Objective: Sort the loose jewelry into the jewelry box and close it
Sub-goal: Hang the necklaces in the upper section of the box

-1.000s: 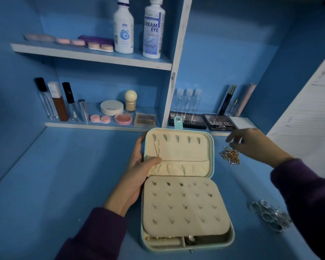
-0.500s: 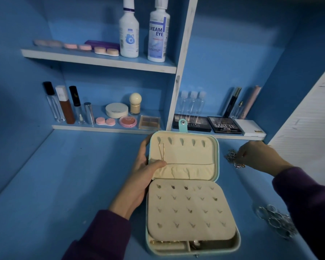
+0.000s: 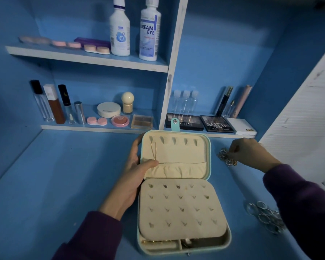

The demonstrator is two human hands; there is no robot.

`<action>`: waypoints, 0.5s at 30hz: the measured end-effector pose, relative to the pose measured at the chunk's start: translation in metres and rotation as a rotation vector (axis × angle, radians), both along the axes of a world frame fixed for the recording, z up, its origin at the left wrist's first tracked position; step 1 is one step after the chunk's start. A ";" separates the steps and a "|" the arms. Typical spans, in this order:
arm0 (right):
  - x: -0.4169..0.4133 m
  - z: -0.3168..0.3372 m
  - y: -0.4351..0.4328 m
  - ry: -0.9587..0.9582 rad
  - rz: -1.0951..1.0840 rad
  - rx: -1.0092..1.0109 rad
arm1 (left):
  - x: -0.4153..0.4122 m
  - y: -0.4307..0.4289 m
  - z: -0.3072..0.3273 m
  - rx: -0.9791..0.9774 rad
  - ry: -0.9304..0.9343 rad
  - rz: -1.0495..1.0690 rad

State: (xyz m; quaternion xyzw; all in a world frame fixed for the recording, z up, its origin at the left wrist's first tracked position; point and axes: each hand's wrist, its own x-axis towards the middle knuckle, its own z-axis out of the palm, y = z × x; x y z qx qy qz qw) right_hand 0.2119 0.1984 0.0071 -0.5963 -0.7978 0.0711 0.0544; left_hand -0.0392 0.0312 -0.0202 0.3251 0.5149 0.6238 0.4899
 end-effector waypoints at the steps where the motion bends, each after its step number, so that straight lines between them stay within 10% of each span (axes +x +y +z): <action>1: 0.000 0.003 0.000 0.072 -0.001 -0.005 | 0.000 0.000 0.000 -0.002 -0.002 0.004; 15: -0.005 0.042 -0.007 0.688 -0.056 -0.059 | -0.001 0.001 -0.003 -0.024 -0.002 0.012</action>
